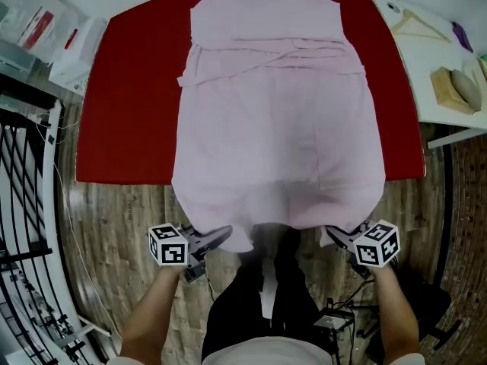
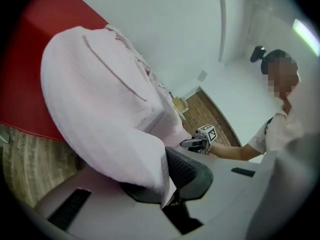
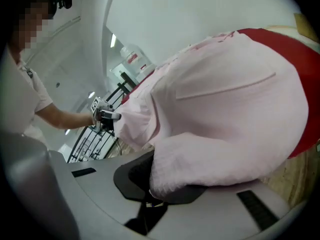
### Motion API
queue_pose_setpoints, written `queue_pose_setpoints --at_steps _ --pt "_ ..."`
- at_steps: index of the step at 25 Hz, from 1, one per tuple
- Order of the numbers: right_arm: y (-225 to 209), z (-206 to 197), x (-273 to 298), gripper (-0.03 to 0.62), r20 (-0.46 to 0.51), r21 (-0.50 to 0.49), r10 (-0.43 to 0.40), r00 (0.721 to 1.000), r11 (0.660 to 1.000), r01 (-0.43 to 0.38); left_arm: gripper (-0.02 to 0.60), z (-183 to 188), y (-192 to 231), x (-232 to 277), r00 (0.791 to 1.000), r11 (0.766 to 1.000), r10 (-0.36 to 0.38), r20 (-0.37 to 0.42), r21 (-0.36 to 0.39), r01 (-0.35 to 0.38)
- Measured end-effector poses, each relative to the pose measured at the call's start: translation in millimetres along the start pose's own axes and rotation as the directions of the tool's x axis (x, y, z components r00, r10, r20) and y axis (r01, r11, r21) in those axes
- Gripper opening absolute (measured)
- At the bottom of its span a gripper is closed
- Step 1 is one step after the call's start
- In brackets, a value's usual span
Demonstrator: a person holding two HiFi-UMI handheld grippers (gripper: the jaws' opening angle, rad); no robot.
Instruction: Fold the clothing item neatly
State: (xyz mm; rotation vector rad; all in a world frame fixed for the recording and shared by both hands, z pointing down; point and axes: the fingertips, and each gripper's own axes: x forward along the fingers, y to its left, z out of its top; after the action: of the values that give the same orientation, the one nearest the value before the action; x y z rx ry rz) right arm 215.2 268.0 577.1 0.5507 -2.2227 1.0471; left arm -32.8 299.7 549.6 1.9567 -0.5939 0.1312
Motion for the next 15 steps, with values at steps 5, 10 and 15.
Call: queue_pose_setpoints --at_steps 5,10,15 --pt "32 26 -28 0.037 0.026 0.013 0.06 0.998 0.998 -0.061 0.023 17 -48 -8 0.997 0.996 -0.077 0.03 -0.045 0.078" --pt "52 61 -59 0.037 0.082 0.039 0.114 0.99 0.992 -0.118 0.023 41 -87 -18 0.991 0.992 -0.107 0.083 -0.063 0.113" --pt "57 102 -89 0.037 0.16 0.045 0.145 0.976 0.987 -0.154 0.023 70 -112 -25 0.983 0.991 -0.111 0.145 -0.057 0.12"
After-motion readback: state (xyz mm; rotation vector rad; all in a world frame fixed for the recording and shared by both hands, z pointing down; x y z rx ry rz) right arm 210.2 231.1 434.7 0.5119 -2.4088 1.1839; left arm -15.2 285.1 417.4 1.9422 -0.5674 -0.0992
